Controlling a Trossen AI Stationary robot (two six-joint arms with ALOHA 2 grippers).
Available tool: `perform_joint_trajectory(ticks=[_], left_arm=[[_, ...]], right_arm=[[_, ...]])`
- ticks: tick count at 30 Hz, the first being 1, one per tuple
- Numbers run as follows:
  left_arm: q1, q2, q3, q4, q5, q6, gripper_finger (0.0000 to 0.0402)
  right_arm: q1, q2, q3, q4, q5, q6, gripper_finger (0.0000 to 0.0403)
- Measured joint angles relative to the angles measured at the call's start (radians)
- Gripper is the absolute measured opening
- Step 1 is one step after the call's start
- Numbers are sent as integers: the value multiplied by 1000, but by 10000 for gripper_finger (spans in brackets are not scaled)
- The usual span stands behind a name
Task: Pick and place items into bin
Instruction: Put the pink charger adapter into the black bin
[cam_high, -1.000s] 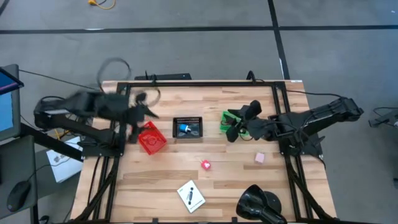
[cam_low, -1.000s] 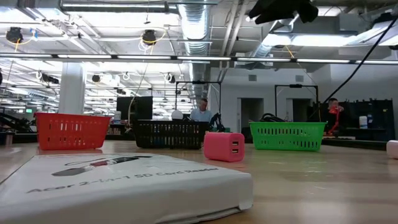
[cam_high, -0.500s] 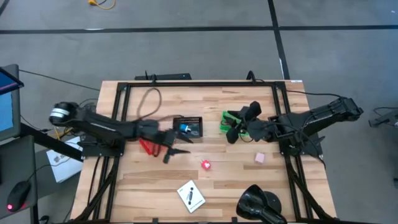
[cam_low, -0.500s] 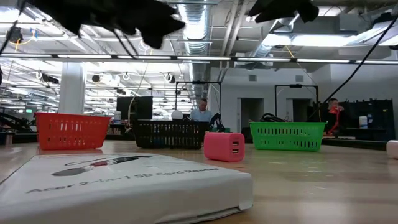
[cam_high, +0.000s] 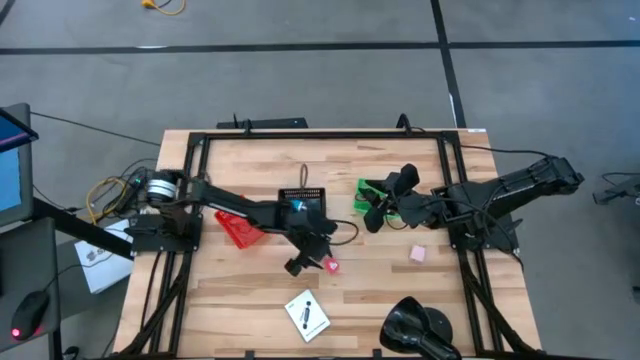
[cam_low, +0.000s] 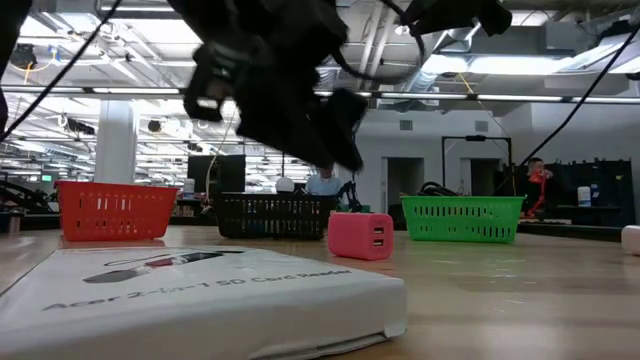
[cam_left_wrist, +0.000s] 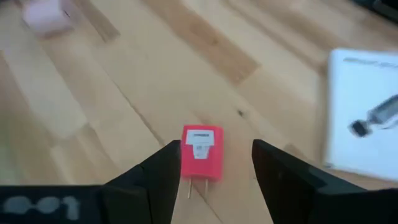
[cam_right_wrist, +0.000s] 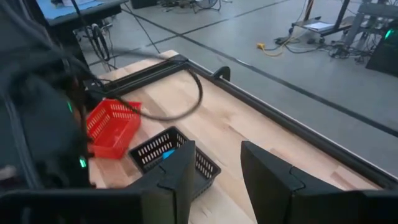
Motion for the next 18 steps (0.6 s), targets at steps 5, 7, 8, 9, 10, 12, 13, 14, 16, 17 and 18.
perform_joint_trajectory(ticks=[5, 7, 8, 9, 10, 12, 13, 14, 16, 17, 18], left_arm=[[-15, 108, 63, -5, 37, 15, 187], [-19, 133, 84, -7, 22, 33, 187], [-19, 139, 92, -11, 12, 35, 187], [-19, 146, 100, -11, -3, 36, 187], [-19, 152, 107, -7, -16, 37, 187], [-17, 153, 109, -8, -37, 46, 187], [-15, 153, 109, -5, -42, 54, 187], [-14, 153, 109, -4, -47, 57, 187], [-14, 153, 109, -1, -55, 57, 187], [-13, 153, 109, -2, -61, 57, 187], [-13, 153, 109, -7, -70, 56, 187]], right_arm=[[0, 0, 0, 0, 0, 0, 123], [0, 0, 0, -1, 0, 0, 123], [0, 0, 0, -1, 0, 0, 123], [0, 0, 0, -2, 0, 0, 123], [0, 0, 0, -4, 0, 0, 123], [0, 0, 0, -8, 0, 0, 123], [0, 0, 0, -11, 0, 0, 123], [0, 0, 0, -19, 0, 0, 123], [0, 0, 0, -26, 0, 0, 123], [0, 0, 0, -29, 0, 0, 123], [0, 0, 0, -31, 0, 0, 123]])
